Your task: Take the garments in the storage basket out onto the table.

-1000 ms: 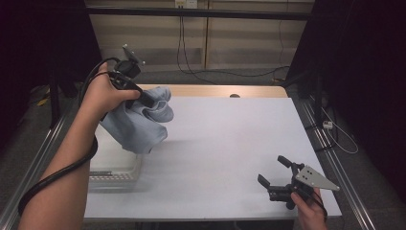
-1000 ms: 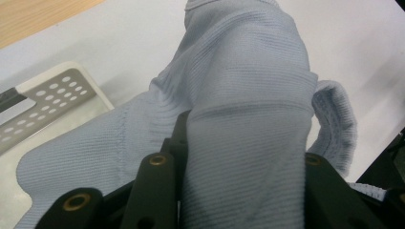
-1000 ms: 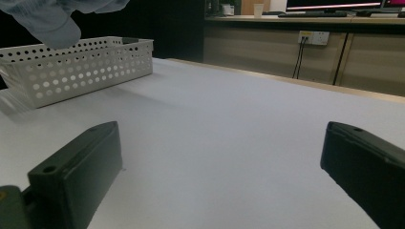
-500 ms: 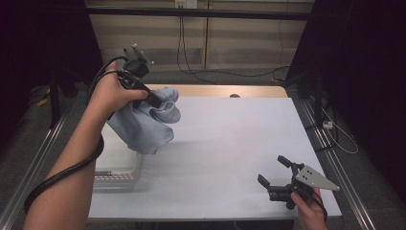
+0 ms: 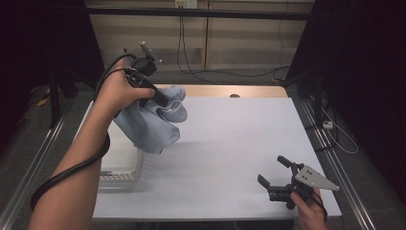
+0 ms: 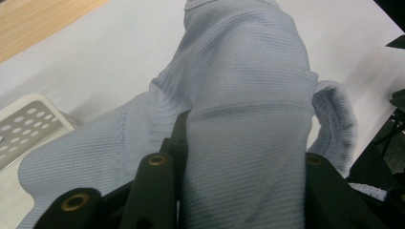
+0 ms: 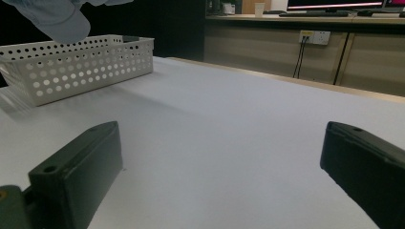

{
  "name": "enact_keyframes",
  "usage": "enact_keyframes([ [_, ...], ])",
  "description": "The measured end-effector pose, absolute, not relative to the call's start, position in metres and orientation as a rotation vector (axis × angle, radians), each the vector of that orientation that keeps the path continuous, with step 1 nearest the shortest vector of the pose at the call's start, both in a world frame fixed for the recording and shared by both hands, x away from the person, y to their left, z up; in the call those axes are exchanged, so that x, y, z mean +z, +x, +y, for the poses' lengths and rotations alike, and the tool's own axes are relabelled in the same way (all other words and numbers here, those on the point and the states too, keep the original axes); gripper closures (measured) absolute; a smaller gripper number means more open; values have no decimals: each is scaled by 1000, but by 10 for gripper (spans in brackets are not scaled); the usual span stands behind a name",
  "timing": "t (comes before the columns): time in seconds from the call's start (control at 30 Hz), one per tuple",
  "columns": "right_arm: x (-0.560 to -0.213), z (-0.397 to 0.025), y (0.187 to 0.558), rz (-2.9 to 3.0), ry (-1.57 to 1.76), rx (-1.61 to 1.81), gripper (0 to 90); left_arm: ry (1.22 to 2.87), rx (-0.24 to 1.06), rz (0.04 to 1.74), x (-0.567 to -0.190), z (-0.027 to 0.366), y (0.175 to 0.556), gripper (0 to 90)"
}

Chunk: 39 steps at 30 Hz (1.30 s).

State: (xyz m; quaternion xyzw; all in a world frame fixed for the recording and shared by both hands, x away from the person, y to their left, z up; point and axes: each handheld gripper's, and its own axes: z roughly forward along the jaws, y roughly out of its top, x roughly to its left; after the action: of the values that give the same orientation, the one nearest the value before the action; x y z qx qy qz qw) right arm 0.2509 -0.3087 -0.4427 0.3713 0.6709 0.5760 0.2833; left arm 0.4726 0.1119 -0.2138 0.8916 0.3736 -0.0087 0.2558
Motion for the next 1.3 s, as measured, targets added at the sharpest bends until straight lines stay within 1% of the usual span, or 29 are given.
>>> enact_keyframes([
  [0.27, -443, -309, 251, 1797, 991, 1540, 4, 2424, -25, 986, -212, 103, 471, 652],
  [1.3, -443, -309, 251, 1798, 991, 1544, 4, 2408, -56, 869, -225, 70, 462, 643],
])
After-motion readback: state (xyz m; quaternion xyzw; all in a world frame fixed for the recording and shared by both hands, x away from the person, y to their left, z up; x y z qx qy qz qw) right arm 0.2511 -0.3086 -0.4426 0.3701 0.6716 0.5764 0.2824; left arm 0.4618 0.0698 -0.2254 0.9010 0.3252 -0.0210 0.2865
